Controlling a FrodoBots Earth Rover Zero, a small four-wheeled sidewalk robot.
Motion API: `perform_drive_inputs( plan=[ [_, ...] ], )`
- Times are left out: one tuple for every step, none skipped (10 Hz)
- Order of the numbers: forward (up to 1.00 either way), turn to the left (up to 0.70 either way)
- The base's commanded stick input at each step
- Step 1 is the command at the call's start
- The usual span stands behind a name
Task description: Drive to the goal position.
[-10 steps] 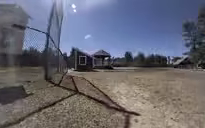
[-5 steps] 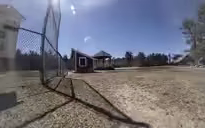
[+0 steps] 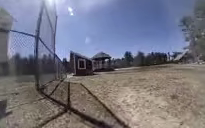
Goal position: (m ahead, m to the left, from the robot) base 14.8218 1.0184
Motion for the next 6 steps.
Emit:
perform_drive_inputs(
  plan=[
    [0.7, 0.0],
    [0.7, 0.0],
    [0.7, 0.0],
    [0.7, 0.0],
    [0.7, 0.0],
    [0.7, 0.0]
  ],
)
